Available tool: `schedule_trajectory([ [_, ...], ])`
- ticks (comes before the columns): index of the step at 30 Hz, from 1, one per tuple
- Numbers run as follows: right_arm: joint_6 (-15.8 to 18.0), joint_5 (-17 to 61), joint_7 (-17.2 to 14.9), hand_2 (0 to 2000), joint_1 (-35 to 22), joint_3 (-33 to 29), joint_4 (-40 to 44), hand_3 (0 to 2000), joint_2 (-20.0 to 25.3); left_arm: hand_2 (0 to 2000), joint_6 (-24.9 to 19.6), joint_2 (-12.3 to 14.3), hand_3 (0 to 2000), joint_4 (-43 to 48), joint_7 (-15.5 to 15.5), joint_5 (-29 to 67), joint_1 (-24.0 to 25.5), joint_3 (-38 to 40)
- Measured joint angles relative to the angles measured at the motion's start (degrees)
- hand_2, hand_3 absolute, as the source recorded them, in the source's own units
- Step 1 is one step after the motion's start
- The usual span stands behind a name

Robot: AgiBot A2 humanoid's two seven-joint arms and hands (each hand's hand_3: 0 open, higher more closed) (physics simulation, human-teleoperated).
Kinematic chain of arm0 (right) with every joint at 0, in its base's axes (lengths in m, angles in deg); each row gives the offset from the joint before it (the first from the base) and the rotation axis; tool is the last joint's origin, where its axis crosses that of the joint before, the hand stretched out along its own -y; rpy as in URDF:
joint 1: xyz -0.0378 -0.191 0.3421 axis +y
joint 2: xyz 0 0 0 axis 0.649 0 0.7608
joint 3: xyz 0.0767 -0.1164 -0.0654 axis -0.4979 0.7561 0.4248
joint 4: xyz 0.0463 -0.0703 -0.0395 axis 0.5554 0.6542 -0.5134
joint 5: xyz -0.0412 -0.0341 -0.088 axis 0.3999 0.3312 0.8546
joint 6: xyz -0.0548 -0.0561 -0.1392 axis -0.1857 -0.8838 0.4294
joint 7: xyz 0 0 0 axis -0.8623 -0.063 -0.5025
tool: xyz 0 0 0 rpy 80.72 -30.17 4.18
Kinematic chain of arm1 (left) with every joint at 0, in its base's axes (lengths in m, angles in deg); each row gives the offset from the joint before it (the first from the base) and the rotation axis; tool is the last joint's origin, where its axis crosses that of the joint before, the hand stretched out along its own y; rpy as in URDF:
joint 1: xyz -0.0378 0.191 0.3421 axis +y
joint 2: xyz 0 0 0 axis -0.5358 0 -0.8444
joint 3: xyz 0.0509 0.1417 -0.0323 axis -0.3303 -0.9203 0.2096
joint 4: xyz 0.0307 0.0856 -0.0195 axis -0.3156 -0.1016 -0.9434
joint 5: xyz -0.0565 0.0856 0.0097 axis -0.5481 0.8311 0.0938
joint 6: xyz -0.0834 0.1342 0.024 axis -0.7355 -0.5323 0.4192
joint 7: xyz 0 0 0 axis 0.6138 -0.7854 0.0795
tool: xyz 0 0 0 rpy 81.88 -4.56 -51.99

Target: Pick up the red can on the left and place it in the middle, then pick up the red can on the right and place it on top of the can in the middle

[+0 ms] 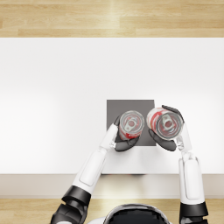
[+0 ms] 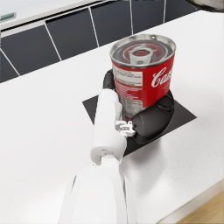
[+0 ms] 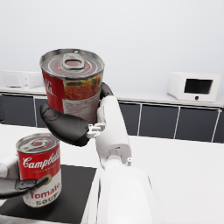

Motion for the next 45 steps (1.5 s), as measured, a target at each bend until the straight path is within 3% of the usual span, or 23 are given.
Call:
schedule_trajectory([
  [5, 0.10, 0.00, 0.02, 2000, -0.34, 0.13, -0.67, 1520, 0.50, 2000, 0.08, 1.42, 1520, -5.95, 1.30, 0.00, -1.24, -0.27],
  [12, 0.29, -0.01, 0.02, 2000, -1.63, 0.55, -0.24, 1520, 1.34, 2000, -0.14, 1.89, 1520, -6.95, 1.91, -0.06, -1.00, 0.08],
  [13, 0.44, -0.01, 0.02, 2000, -2.03, 0.89, -0.08, 1520, 1.52, 639, -0.14, 1.92, 1193, -7.04, 2.26, -0.06, -0.91, 0.16],
  [14, 0.52, -0.01, 0.02, 2000, -2.43, 1.34, -0.02, 1520, 1.72, 0, 0.60, 1.93, 867, -7.19, 3.15, -0.05, -0.78, 0.25],
  [16, 0.59, -0.01, 0.06, 2000, -3.23, 2.34, 0.11, 1520, 2.13, 0, 0.98, 1.96, 213, -7.07, 4.17, -0.05, -0.42, 0.47],
  [17, 0.60, -0.01, 0.06, 2000, -3.72, 3.00, 0.17, 1520, 2.39, 0, 1.19, 1.87, 0, -6.51, 3.74, -0.05, -0.07, 0.57],
  [19, 0.79, -0.01, 0.10, 2000, -4.75, 4.77, 0.04, 1520, 3.00, 0, 1.48, 1.36, 0, -3.83, 1.69, -0.04, 1.26, 1.10],
  [21, 0.91, 0.00, 0.12, 2000, -5.90, 6.36, -0.43, 1520, 3.72, 0, 1.63, 0.26, 0, 1.62, -3.63, -0.04, 3.72, 2.09],
  [23, 0.90, 0.00, 0.12, 2000, -6.92, 7.56, -0.99, 1520, 4.42, 0, 1.71, -1.48, 0, 9.25, -6.81, -0.04, 7.25, 3.82],
  [24, -0.35, -0.01, -1.97, 2000, -7.43, 8.00, -1.22, 1520, 4.77, 0, 1.73, -2.35, 0, 13.00, -7.77, -0.04, 9.04, 4.96],
  [25, -2.99, -0.02, -6.59, 2000, -7.80, 8.42, -1.35, 1520, 5.05, 0, 1.75, -3.18, 0, 16.51, -8.45, -0.05, 10.75, 6.14],
  [26, -4.26, -0.02, -10.37, 2000, -8.05, 8.91, -1.34, 1520, 5.27, 0, 1.76, -4.03, 0, 19.96, -8.94, -0.05, 12.48, 7.26],
  [28, -5.16, -0.01, -15.05, 2000, -8.44, 9.96, -1.10, 1520, 5.68, 0, 1.78, -5.73, 0, 26.02, -9.54, -0.06, 15.85, 9.15],
  [31, -5.72, -0.02, -18.13, 2000, -8.53, 11.55, -0.25, 1520, 6.06, 0, 1.79, -7.67, 0, 32.63, -9.94, -0.06, 20.12, 11.45],
  [36, -5.84, -0.02, -19.61, 2000, -8.59, 12.85, 3.10, 1520, 6.65, 0, 1.79, -9.07, 0, 36.67, -10.13, -0.06, 23.73, 12.98],
  [45, -4.59, -0.04, -19.41, 2000, -9.54, 12.87, 8.58, 1520, 7.87, 0, 1.79, -9.10, 0, 36.34, -10.17, -0.05, 25.37, 12.65],
])
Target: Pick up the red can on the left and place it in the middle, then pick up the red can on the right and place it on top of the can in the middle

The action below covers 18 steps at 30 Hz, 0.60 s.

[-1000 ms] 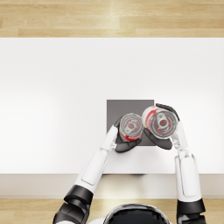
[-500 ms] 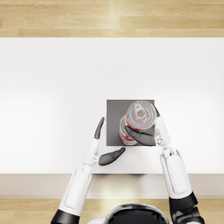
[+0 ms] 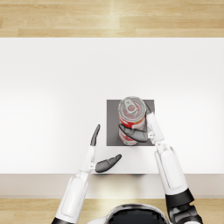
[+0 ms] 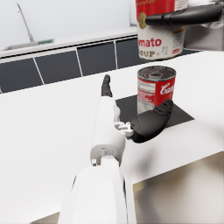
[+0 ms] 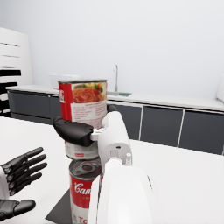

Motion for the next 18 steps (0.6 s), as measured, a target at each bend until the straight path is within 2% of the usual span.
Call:
schedule_trajectory([
  [8, 0.89, 0.00, 0.67, 2000, 0.79, -0.66, 2.41, 1520, 0.35, 0, 0.00, 0.34, 0, -0.95, 0.00, 0.00, 0.72, -0.68],
  [18, 0.19, -0.12, 1.80, 2000, 1.68, -1.52, 5.66, 1520, 0.74, 0, 0.00, 1.06, 0, -0.98, 0.00, -0.01, 0.95, -0.54],
])
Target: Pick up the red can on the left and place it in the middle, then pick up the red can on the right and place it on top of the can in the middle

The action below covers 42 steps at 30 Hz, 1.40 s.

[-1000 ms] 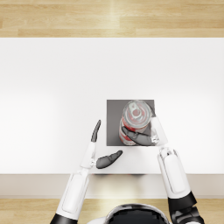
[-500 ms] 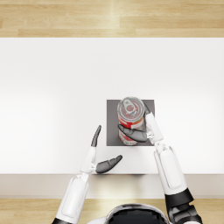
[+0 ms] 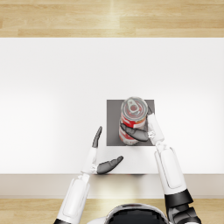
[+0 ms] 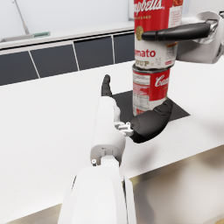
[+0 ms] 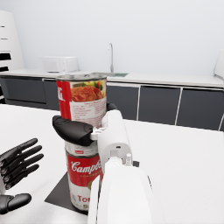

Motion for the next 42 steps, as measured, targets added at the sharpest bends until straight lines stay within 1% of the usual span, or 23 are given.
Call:
schedule_trajectory([
  [2, -0.11, -0.02, 0.22, 2000, 0.14, -0.08, 0.50, 1520, 0.10, 0, 0.00, 0.10, 0, -0.06, 0.00, 0.00, 0.13, 0.07],
  [3, 0.29, -0.02, 0.48, 639, 0.20, -0.10, 0.68, 1193, 0.16, 0, 0.00, 0.14, 0, -0.10, 0.00, 0.00, 0.19, 0.14],
  [4, 2.28, 0.01, 0.61, 0, 0.15, -0.25, 0.76, 867, 0.16, 0, 0.00, 0.20, 0, -0.13, 0.00, 0.00, 0.24, 0.21],
  [5, 3.59, 0.03, 0.68, 0, 0.26, -0.35, 0.60, 540, 0.13, 0, 0.00, 0.26, 0, -0.15, 0.00, 0.00, 0.28, 0.28],
  [6, 3.46, 0.02, 0.62, 0, 0.44, -0.36, 0.37, 213, 0.12, 0, 0.00, 0.34, 0, -0.22, 0.00, 0.00, 0.28, 0.42],
  [7, 2.25, 0.01, 0.46, 0, 0.61, -0.29, 0.12, 0, 0.14, 0, 0.00, 0.43, 0, -0.23, 0.00, 0.00, 0.26, 0.49],
  [9, -0.60, 0.06, 0.09, 0, 1.15, -0.36, -0.78, 0, 0.09, 0, 0.00, 0.63, 0, -0.01, 0.00, 0.00, 0.18, 0.52],
  [12, -3.59, 0.08, -0.12, 0, 1.41, -0.94, -3.71, 0, 0.22, 0, 0.00, 0.99, 0, 1.06, 0.00, 0.00, -0.04, 0.64],
  [16, -5.58, 0.09, -0.18, 0, 1.15, -2.39, -7.78, 0, 0.55, 0, 0.00, 1.43, 0, 2.51, 0.00, -0.01, -0.30, 0.58],
  [20, -5.68, 0.09, -0.25, 0, 1.22, -3.32, -11.38, 0, 0.77, 0, 0.00, 1.89, 0, 3.65, 0.00, -0.01, -0.56, 0.35],
  [21, -5.60, 0.08, -0.19, 0, 0.65, -1.73, -12.11, 0, -1.16, 0, 0.00, 2.00, 0, 4.06, 0.00, -0.01, -0.63, 0.30],
  [22, -5.54, 0.10, -0.21, 0, 0.56, -1.89, -12.77, 0, -1.20, 0, 0.00, 2.15, 0, 4.33, 0.00, -0.01, -0.75, 0.25],
  [34, -5.89, 0.11, -0.09, 0, -1.34, -3.57, -20.95, 0, 0.59, 0, 0.00, 3.83, 0, 5.86, 0.00, -0.01, -2.17, 0.61],
  [36, -5.63, 0.11, -0.05, 0, -1.63, -4.27, -22.78, 0, 0.18, 0, 0.00, 4.36, 0, 6.77, 0.00, -0.01, -2.94, 1.93],
  [37, -4.89, 0.11, -0.15, 0, -1.59, -5.03, -23.80, 0, 0.23, 0, 0.00, 4.82, 0, 7.40, 0.00, -0.01, -3.57, 2.97],
  [38, -4.36, 0.11, 0.73, 0, -1.56, -5.92, -24.75, 0, 0.28, 0, 0.00, 5.29, 0, 8.06, 0.00, -0.01, -4.28, 4.14],
  [39, -3.98, 0.11, 5.39, 0, -1.42, -6.87, -25.62, 0, 0.30, 0, 0.00, 5.66, 0, 8.93, 0.00, -0.01, -4.89, 5.40],
  [40, -3.70, 0.11, 8.73, 0, -1.27, -7.95, -26.30, 0, 0.30, 0, 0.00, 6.03, 0, 9.72, 0.00, -0.02, -5.61, 6.71],
  [41, -3.51, 0.10, 11.13, 0, -1.07, -9.25, -26.81, 0, 0.30, 0, 0.00, 6.35, 0, 10.51, 0.00, -0.02, -6.39, 8.15],
  [42, -3.37, 0.10, 12.84, 0, -0.80, -10.72, -27.27, 0, 0.29, 0, 0.00, 6.60, 0, 11.20, 0.00, -0.02, -7.17, 9.66],
])
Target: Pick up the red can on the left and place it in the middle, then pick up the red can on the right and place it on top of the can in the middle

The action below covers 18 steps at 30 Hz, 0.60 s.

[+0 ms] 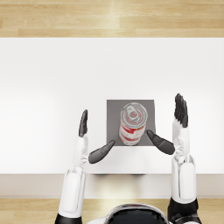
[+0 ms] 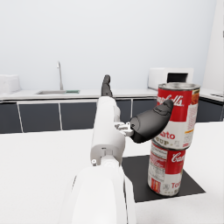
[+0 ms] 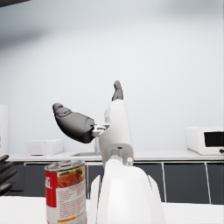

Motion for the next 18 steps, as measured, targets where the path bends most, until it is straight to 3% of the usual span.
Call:
schedule_trajectory([
  [5, 0.29, -0.01, 3.52, 0, 1.28, -6.25, -1.00, 0, 0.03, 0, 0.00, 0.29, 0, 1.79, 0.00, -0.01, -2.31, 6.47],
  [10, 0.34, -0.03, 4.19, 0, 2.91, -10.28, -0.73, 0, 0.22, 0, 0.00, 0.32, 0, 1.71, 0.00, -0.02, -2.26, 10.97],
  [18, 0.35, -0.03, 4.33, 0, 3.56, -11.41, -0.40, 0, 0.33, 0, 0.00, 0.36, 0, 1.62, 0.00, -0.01, -2.04, 12.38],
])
